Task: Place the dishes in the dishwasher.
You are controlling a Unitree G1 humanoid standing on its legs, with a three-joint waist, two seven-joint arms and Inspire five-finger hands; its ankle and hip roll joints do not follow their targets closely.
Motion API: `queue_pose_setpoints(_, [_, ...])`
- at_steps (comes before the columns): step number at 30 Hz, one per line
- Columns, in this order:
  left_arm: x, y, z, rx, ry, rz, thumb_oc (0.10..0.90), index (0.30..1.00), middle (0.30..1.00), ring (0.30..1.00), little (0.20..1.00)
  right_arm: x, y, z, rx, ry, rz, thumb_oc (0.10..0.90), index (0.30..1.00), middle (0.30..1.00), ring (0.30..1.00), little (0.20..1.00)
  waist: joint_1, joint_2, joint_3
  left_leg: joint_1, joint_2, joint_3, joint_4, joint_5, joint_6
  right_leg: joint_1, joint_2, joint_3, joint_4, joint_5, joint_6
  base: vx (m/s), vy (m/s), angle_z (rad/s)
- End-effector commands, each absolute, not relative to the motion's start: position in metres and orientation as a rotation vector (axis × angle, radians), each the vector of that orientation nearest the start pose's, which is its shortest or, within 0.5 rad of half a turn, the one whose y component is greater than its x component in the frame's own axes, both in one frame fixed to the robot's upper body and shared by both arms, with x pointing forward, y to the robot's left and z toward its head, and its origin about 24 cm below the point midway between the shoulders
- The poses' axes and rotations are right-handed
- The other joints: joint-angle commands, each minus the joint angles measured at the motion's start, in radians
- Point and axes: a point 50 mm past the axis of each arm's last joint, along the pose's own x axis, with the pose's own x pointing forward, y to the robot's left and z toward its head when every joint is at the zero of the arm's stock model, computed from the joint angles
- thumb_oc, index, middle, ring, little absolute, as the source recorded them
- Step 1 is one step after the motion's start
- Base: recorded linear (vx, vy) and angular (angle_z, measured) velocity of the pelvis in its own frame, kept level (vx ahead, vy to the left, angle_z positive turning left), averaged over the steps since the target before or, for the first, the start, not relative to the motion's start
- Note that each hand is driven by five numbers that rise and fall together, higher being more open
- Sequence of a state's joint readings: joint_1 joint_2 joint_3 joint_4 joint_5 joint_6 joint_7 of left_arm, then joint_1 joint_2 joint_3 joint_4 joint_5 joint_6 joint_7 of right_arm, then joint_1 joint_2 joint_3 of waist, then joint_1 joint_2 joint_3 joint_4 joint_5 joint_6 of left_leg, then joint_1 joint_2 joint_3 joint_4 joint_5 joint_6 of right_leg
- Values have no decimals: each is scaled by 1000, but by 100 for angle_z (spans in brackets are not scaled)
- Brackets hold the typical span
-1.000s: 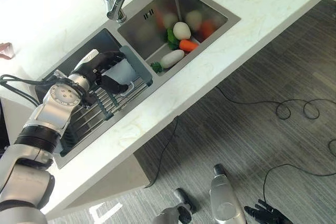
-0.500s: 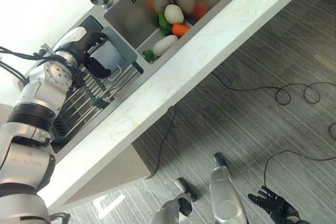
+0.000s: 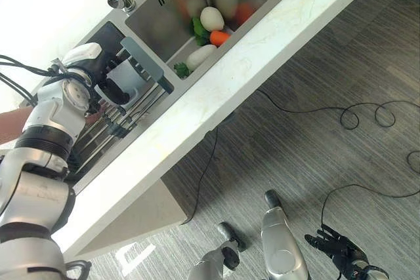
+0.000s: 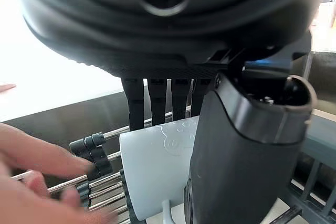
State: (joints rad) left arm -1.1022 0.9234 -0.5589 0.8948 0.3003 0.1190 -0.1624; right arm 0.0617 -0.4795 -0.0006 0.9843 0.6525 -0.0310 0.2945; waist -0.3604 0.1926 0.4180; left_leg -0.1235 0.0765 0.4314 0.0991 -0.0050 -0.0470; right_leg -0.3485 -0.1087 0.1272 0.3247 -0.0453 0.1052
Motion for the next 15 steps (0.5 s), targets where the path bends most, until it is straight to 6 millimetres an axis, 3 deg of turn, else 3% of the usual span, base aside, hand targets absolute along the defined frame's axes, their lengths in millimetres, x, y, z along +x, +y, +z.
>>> queue_pose_setpoints(1, [363, 349, 191, 1365, 498, 168, 400, 300, 300, 300, 300, 123, -311, -107, 278, 803, -262, 800, 900, 900, 900, 900, -5, -50, -21, -120, 40, -125, 201, -169, -36, -30, -74, -73, -25, -45, 81, 0, 0, 0])
queue_pose_setpoints(15, [363, 349, 209, 1383, 358, 252, 400, 300, 300, 300, 300, 118, -307, -111, 295, 816, -268, 800, 900, 900, 900, 900, 15, -53, -43, -99, 46, -133, 201, -170, -38, 0, -79, -94, -25, -49, 80, -7, 0, 4])
